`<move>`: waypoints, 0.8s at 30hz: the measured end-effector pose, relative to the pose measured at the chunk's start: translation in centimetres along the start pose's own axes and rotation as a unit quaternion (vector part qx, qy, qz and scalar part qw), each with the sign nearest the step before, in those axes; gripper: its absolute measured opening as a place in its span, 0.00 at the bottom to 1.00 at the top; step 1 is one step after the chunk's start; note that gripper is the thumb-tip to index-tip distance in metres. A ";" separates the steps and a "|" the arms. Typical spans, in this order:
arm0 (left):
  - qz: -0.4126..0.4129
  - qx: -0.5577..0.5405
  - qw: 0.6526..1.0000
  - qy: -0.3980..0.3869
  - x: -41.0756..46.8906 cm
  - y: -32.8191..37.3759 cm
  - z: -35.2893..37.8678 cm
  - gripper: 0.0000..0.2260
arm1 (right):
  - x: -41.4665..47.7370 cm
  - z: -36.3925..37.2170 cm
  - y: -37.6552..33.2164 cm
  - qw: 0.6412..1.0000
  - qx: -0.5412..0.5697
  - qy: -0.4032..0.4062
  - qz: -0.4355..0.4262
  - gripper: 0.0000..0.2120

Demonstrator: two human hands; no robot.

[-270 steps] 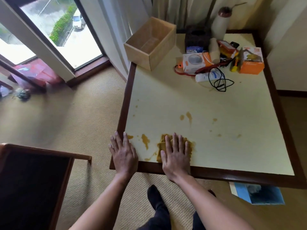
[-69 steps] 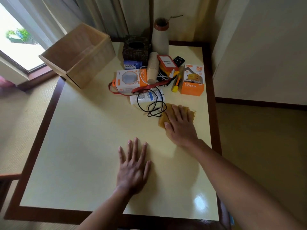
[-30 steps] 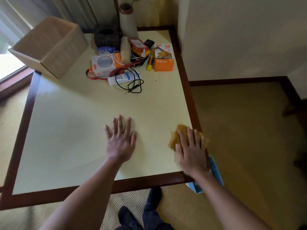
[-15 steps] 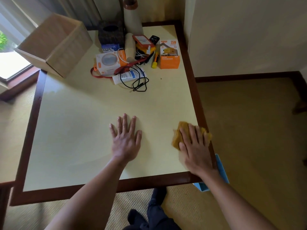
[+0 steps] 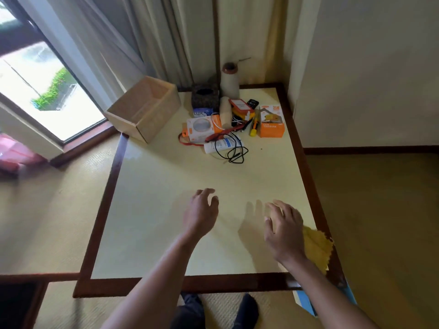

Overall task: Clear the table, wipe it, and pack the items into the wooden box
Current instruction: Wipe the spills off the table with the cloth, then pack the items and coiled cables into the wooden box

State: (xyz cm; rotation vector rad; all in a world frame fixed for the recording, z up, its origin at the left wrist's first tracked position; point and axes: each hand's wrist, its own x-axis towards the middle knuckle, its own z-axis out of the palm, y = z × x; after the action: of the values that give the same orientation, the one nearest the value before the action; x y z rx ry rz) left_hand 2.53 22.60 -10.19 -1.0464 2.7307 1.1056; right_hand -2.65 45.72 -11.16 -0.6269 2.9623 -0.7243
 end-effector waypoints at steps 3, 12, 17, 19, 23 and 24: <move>-0.038 -0.145 0.988 0.037 0.9 -0.6 -3.9 0.12 | 3.2 0.3 -5.3 0.997 0.078 -0.007 -0.003 0.15; -0.085 -0.328 0.936 0.101 9.5 -3.0 -18.6 0.05 | 16.3 3.7 -23.4 0.982 0.185 -0.015 -0.047 0.10; -0.125 -0.355 0.919 0.119 17.7 -4.6 -24.0 0.05 | 25.2 7.0 -31.3 0.975 0.223 -0.017 -0.017 0.08; -0.154 -0.341 0.919 0.124 21.5 -5.7 -25.0 0.04 | 28.7 8.8 -33.8 0.973 0.227 -0.032 0.028 0.12; -0.213 -0.310 0.915 0.144 27.4 -7.5 -25.8 0.16 | 35.2 12.7 -36.5 0.961 0.223 -0.063 0.153 0.19; -0.227 -0.312 0.913 0.136 28.6 -8.0 -25.8 0.19 | 36.5 13.9 -36.9 0.956 0.219 -0.075 0.178 0.24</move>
State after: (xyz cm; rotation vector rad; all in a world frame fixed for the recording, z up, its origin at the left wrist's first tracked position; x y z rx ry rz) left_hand -9.21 -14.29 -2.89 -1.9105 2.1081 1.8867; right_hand -20.63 -4.49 -4.63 -0.1065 2.5392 -1.1748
